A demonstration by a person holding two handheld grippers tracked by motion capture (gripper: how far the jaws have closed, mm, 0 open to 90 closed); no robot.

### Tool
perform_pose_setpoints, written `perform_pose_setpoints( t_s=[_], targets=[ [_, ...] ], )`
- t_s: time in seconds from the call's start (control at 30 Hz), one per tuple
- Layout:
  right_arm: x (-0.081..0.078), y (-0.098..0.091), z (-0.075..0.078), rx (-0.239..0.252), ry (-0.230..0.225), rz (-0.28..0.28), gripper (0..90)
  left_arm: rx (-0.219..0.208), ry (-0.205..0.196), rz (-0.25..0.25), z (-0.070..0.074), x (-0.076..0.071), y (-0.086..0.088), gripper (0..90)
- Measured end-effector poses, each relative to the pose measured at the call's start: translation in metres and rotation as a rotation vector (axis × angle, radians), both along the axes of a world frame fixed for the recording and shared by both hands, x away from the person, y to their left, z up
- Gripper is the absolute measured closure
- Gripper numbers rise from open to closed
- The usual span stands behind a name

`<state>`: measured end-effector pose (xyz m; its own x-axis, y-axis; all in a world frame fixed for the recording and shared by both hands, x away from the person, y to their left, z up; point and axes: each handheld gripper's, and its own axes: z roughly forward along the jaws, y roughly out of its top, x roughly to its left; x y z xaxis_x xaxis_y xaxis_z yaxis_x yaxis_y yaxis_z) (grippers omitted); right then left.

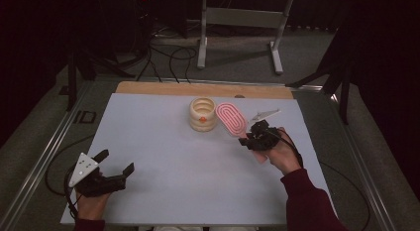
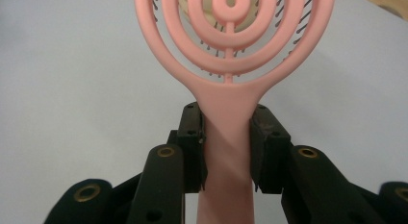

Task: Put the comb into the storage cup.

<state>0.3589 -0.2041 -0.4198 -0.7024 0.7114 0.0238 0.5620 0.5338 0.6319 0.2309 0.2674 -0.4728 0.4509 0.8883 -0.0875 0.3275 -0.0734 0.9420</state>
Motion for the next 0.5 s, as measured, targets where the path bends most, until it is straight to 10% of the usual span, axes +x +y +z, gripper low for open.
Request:
perform_pose_setpoints(
  t_s=[0.5],
  targets=[
    [-0.001, 0.029, 0.0, 0.081, -0.05, 0.045, 70.2, -0.009, 0.024, -0.022, 0.019, 0.006, -0.012, 0.3]
  ],
)
